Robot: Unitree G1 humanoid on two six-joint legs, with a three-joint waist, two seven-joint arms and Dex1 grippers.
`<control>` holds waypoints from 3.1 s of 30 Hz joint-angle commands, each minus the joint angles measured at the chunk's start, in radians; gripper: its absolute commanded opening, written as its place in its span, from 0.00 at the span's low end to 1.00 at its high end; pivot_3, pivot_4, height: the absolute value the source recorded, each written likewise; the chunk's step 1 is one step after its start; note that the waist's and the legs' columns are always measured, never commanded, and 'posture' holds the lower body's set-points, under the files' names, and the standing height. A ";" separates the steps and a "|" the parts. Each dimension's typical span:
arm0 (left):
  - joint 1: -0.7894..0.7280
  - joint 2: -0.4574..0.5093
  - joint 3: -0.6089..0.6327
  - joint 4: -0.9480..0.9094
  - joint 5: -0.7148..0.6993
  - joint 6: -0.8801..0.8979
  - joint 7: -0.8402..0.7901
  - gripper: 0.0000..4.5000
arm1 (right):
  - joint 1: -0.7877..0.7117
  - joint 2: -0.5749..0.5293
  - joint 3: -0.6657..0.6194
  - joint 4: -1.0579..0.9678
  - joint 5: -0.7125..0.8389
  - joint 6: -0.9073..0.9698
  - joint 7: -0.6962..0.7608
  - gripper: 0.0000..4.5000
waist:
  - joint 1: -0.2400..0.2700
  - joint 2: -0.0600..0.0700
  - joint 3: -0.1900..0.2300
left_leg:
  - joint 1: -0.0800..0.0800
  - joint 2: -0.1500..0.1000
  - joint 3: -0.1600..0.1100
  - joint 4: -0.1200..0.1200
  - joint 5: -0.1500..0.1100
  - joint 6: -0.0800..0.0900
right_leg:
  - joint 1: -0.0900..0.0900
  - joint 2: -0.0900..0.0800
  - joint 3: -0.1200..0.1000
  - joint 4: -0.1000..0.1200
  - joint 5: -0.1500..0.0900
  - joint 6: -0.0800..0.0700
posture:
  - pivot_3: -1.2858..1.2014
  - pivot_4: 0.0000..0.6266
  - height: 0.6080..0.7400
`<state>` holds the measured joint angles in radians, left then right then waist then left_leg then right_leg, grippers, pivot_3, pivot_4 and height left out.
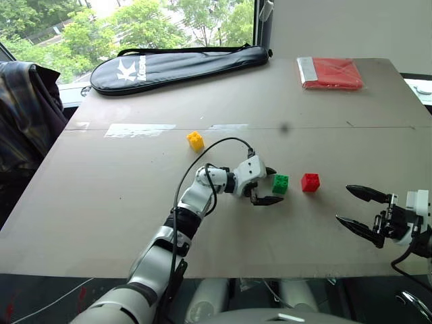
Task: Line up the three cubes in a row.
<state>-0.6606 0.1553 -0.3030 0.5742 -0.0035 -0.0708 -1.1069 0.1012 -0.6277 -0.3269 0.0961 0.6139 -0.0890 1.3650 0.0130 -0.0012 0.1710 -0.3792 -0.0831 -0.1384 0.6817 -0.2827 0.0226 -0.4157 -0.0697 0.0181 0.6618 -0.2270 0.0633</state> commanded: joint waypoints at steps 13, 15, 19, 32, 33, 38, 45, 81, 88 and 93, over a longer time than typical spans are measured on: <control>-0.087 -0.015 0.009 0.133 0.008 -0.056 0.046 1.00 | -0.008 0.007 -0.011 -0.005 0.001 -0.024 0.005 1.00 | -0.002 0.000 0.000 | 0.000 0.000 0.000 0.000 0.000 0.000 | 0.000 0.000 0.000 0.000 0.000 0.000 | 0.52 0.24 0.79; -0.087 -0.018 0.015 0.132 0.005 -0.056 0.059 1.00 | -0.010 0.008 -0.010 -0.003 -0.001 -0.026 0.005 1.00 | -0.002 0.000 0.000 | 0.000 0.000 0.000 0.000 0.000 0.000 | 0.000 0.000 0.000 0.000 0.000 0.000 | 0.52 0.24 0.79; -0.086 -0.021 0.023 0.133 0.005 -0.059 0.089 1.00 | -0.013 0.011 -0.007 -0.001 -0.005 -0.028 0.005 1.00 | -0.002 0.000 0.000 | 0.000 0.000 0.000 0.000 0.000 0.000 | 0.000 0.000 0.000 0.000 0.000 0.000 | 0.52 0.24 0.79; -0.009 0.040 0.042 -0.083 -0.095 -0.030 -0.069 1.00 | -0.022 0.008 0.001 0.002 -0.007 -0.023 0.012 1.00 | -0.005 0.000 0.000 | -0.001 0.000 0.000 0.000 0.001 -0.003 | -0.001 0.000 0.000 0.000 0.000 0.000 | 0.52 0.24 0.79; -0.005 0.051 0.054 -0.112 -0.102 -0.032 -0.060 1.00 | -0.022 0.008 0.001 0.001 -0.007 -0.023 0.011 1.00 | -0.004 0.000 0.000 | -0.001 0.000 0.000 0.000 0.001 -0.003 | -0.001 0.000 0.000 0.000 0.000 0.000 | 0.52 0.24 0.79; 0.025 0.096 0.121 -0.280 -0.177 0.000 -0.031 1.00 | -0.023 0.011 0.006 0.000 -0.007 -0.022 0.013 1.00 | -0.003 0.000 0.000 | 0.000 0.000 0.000 0.000 0.001 -0.002 | 0.000 -0.001 0.001 0.000 0.000 0.000 | 0.52 0.24 0.79; 0.172 0.103 0.319 -0.574 -0.201 0.123 0.318 1.00 | -0.025 0.009 -0.009 -0.054 0.034 0.008 0.000 1.00 | -0.005 0.000 0.000 | 0.000 0.001 0.000 0.000 0.002 -0.003 | -0.001 -0.002 0.002 -0.001 0.000 0.000 | 0.52 0.24 0.79; 0.097 -0.156 0.350 -0.304 0.167 0.466 1.339 1.00 | -0.056 0.002 -0.023 -0.131 0.068 0.073 -0.050 1.00 | 0.003 -0.001 0.001 | -0.001 0.000 0.000 0.001 0.002 -0.004 | -0.001 -0.002 0.000 -0.001 0.001 0.001 | 0.52 0.24 0.79; 0.053 -0.172 0.369 -0.245 0.173 0.487 1.432 1.00 | -0.050 0.011 -0.032 -0.154 0.091 0.078 -0.068 1.00 | 0.002 -0.001 0.001 | -0.001 0.000 0.000 0.001 0.002 -0.004 | -0.001 -0.002 0.000 -0.001 0.001 0.001 | 0.52 0.24 0.79; 0.061 -0.183 0.400 -0.251 0.162 0.515 1.489 1.00 | -0.041 0.015 -0.026 -0.167 0.092 0.080 -0.077 1.00 | 0.002 -0.001 0.001 | -0.001 0.000 0.000 0.001 0.002 -0.004 | -0.001 -0.002 0.000 -0.001 0.001 0.001 | 0.52 0.24 0.79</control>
<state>-0.6043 -0.0293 0.0741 0.3335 0.1543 0.4288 0.3493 0.0564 -0.6153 -0.3290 -0.0327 0.6883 -0.0052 1.2947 0.0146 -0.0022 0.1716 -0.3804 -0.0829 -0.1384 0.6823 -0.2810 0.0183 -0.4163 -0.0714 0.0185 0.6607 -0.2264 0.0645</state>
